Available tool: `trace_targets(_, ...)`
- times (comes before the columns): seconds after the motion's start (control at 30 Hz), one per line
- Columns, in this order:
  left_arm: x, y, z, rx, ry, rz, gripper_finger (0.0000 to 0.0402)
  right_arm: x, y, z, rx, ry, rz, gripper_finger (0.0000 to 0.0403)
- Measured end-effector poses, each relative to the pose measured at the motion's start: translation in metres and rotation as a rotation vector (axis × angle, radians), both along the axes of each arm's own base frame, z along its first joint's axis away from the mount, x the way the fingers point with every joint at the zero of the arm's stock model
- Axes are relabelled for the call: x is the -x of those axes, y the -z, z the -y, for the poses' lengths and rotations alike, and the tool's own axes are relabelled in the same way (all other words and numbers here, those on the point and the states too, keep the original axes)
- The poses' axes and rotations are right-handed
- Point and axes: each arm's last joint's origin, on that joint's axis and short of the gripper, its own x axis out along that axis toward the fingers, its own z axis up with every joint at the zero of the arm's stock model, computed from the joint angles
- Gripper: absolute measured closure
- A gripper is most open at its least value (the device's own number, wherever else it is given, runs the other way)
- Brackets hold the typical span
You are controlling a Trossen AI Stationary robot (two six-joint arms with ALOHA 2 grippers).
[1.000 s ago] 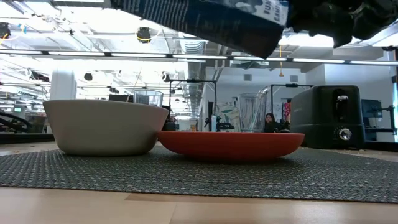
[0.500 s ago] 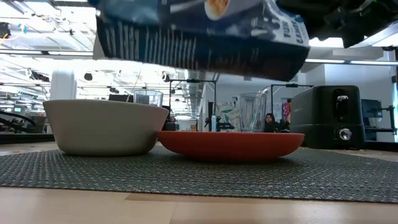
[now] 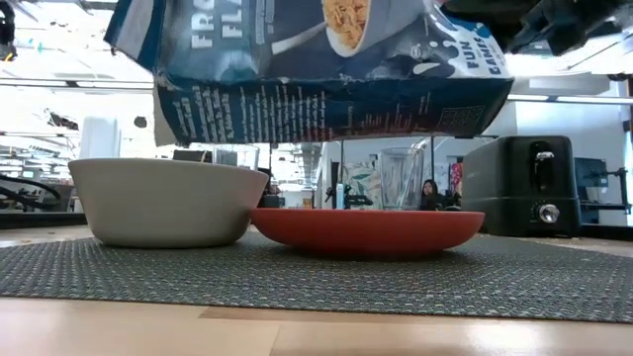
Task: Arrange a breakfast setting
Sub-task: Pour the cereal from the cereal box into the bowl
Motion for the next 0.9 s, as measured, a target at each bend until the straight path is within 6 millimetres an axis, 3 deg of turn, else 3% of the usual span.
trace_targets(0.2, -0.007, 0.006, 0.008, -0.048, 0.001, 0.074, 0.0244, -0.003, -0.021, 0.001, 0.009, 0.024, -0.048, 0.0114)
trace_targets(0.47, -0.012, 0.009, 0.01, -0.069, -0.17, 0.121, 0.0244, -0.009, -0.04, 0.001, 0.018, 0.031, -0.131, 0.0114)
trace_targets(0.9, 0.002, -0.009, -0.005, -0.044, -0.132, 0.177, 0.0244, -0.028, -0.052, -0.002, 0.035, 0.021, -0.234, 0.0114)
